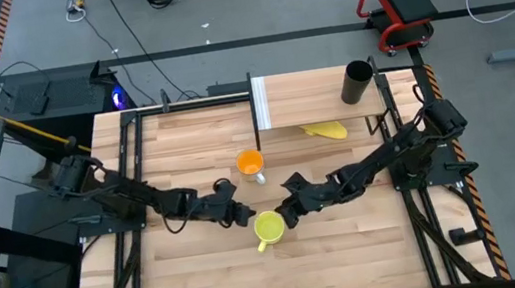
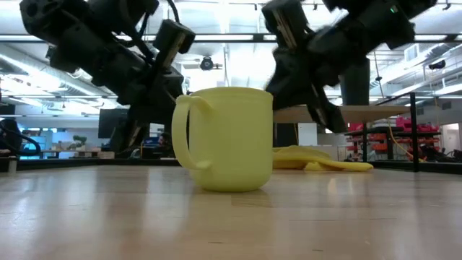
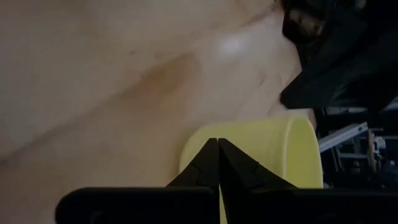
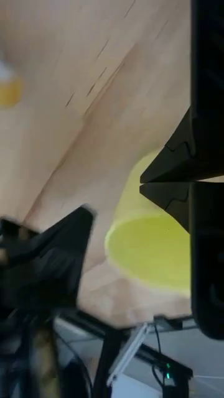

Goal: Stack small to large cups/mugs on shelf
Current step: Move the yellow mug to the bottom of the table, then put the orange mug on the shelf

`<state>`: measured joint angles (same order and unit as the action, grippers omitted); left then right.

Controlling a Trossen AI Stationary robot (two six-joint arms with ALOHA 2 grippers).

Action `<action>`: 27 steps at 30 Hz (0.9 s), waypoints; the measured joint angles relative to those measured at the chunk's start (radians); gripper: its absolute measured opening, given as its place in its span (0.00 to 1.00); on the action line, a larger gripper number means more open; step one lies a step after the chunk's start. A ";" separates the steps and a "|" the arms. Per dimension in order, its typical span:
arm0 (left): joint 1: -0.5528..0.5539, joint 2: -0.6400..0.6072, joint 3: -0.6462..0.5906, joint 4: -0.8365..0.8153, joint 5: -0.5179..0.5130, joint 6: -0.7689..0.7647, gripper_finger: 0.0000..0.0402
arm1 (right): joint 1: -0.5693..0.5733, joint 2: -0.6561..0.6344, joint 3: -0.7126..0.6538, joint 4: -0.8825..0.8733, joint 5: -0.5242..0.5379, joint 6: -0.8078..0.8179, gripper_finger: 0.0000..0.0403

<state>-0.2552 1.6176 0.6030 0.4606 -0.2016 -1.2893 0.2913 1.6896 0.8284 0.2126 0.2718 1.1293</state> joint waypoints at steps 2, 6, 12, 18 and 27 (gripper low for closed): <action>-0.017 0.000 0.000 0.001 0.000 -0.007 0.03 | 0.001 0.021 0.038 -0.014 -0.015 -0.013 0.00; -0.049 0.000 0.001 -0.003 -0.001 -0.019 0.05 | 0.016 0.104 0.138 -0.100 -0.060 -0.049 0.00; -0.064 0.000 0.001 -0.007 -0.021 -0.035 0.02 | 0.033 0.159 0.212 -0.120 -0.049 -0.051 0.00; -0.053 0.000 0.002 -0.018 -0.052 -0.026 0.03 | 0.011 0.092 0.211 -0.270 0.035 -0.052 0.00; 0.070 -0.011 0.001 -0.026 -0.032 0.050 0.06 | -0.045 -0.015 0.211 -0.380 0.043 -0.076 0.05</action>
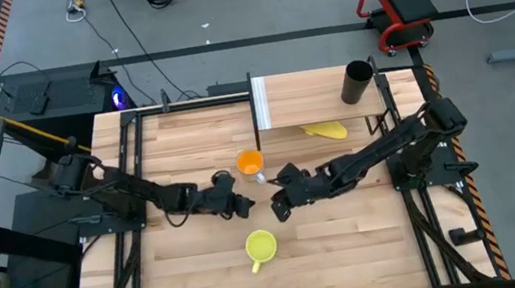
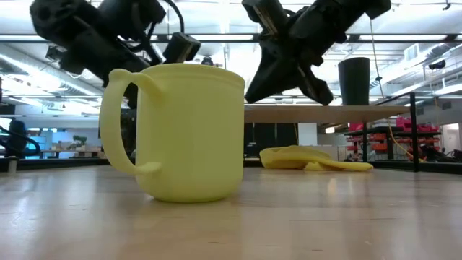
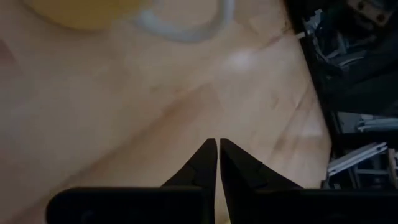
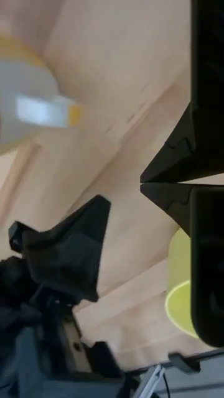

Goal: Stack small to large cups/mugs on shelf
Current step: Put the orange mug on the shelf

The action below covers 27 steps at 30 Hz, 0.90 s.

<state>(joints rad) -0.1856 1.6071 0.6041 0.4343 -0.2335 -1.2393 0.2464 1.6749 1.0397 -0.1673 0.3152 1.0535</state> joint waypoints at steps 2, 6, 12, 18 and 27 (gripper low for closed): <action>0.032 -0.014 0.001 0.000 0.021 0.028 0.04 | -0.005 -0.015 0.000 -0.009 0.000 -0.006 0.06; 0.092 -0.079 0.001 -0.049 0.053 0.095 0.01 | -0.003 -0.040 0.000 -0.041 -0.001 -0.007 0.06; 0.163 -0.228 0.001 -0.288 0.053 0.149 0.05 | -0.001 -0.077 0.000 -0.113 -0.002 -0.001 0.06; 0.233 -0.321 0.000 -0.481 0.045 0.151 0.05 | -0.006 -0.138 -0.001 -0.116 0.002 -0.002 0.05; 0.333 -0.300 0.001 -0.484 0.043 0.209 0.03 | -0.042 -0.193 -0.001 -0.136 0.003 -0.041 0.04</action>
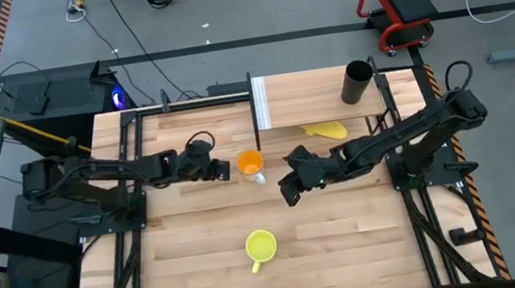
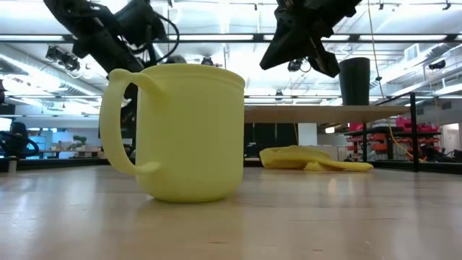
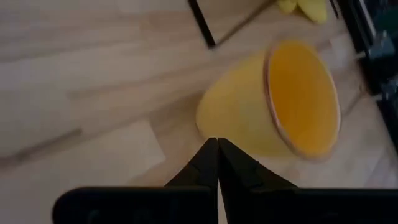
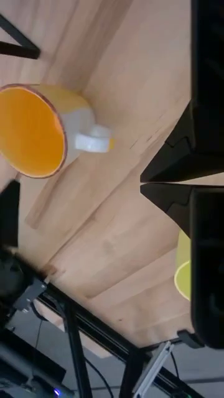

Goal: Stack small to large cups/mugs on shelf
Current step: Put the orange mug on the shelf

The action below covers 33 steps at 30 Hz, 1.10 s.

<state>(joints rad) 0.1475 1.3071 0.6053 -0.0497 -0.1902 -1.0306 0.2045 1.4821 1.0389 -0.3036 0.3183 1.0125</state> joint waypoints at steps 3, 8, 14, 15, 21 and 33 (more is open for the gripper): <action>0.040 0.012 -0.001 0.000 0.010 0.020 0.05 | -0.002 -0.002 0.000 -0.009 0.002 -0.003 0.04; 0.085 0.067 -0.001 0.059 0.077 0.053 0.02 | -0.007 0.010 -0.001 -0.078 0.006 0.007 0.03; 0.124 0.114 0.000 0.146 0.102 0.059 0.04 | -0.016 -0.004 -0.001 -0.092 0.007 0.007 0.02; 0.132 0.120 0.000 0.167 0.109 0.059 0.05 | -0.016 -0.007 -0.001 -0.104 0.006 0.007 0.02; 0.160 0.142 0.000 0.207 0.147 0.065 0.05 | -0.023 -0.012 -0.001 -0.138 0.007 0.013 0.07; 0.146 0.279 0.228 0.116 0.211 0.188 0.06 | -0.085 -0.013 0.000 -0.211 0.005 0.005 0.12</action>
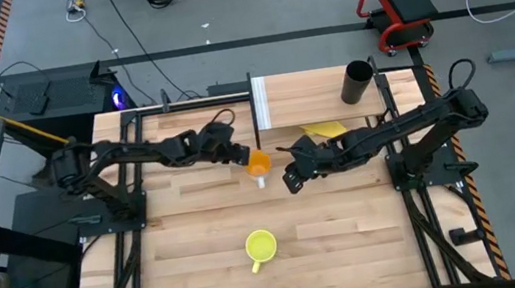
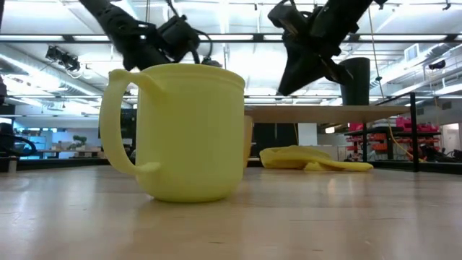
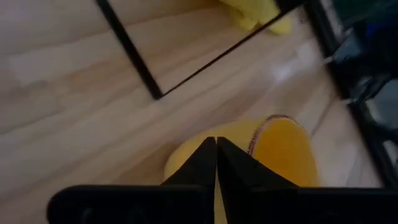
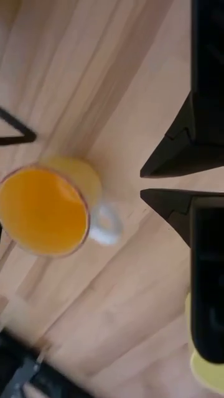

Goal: Stack small to large cups/mugs on shelf
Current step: Put the orange mug on the shelf

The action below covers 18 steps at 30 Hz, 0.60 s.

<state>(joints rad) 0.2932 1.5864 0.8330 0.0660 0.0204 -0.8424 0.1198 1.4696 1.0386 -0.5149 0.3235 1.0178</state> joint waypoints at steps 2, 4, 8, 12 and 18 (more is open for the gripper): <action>0.003 0.009 0.038 -0.075 0.002 0.042 0.07 | -0.001 0.000 0.000 -0.029 -0.001 0.000 0.13; 0.008 0.008 0.066 -0.112 -0.002 0.070 0.07 | 0.000 0.000 0.000 -0.043 -0.003 0.000 0.13; 0.014 0.010 0.099 -0.112 0.026 0.082 0.05 | -0.003 0.000 0.000 -0.046 0.000 -0.001 0.14; -0.001 0.018 0.106 -0.147 0.024 0.091 0.02 | -0.025 0.000 0.000 -0.041 0.004 -0.018 0.15; 0.000 0.018 0.105 -0.238 0.002 0.105 0.05 | -0.047 0.000 0.000 -0.028 -0.029 -0.019 0.15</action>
<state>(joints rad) 0.2935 1.6043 0.9379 -0.1722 0.0227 -0.7376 0.0723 1.4696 1.0386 -0.5430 0.2947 0.9989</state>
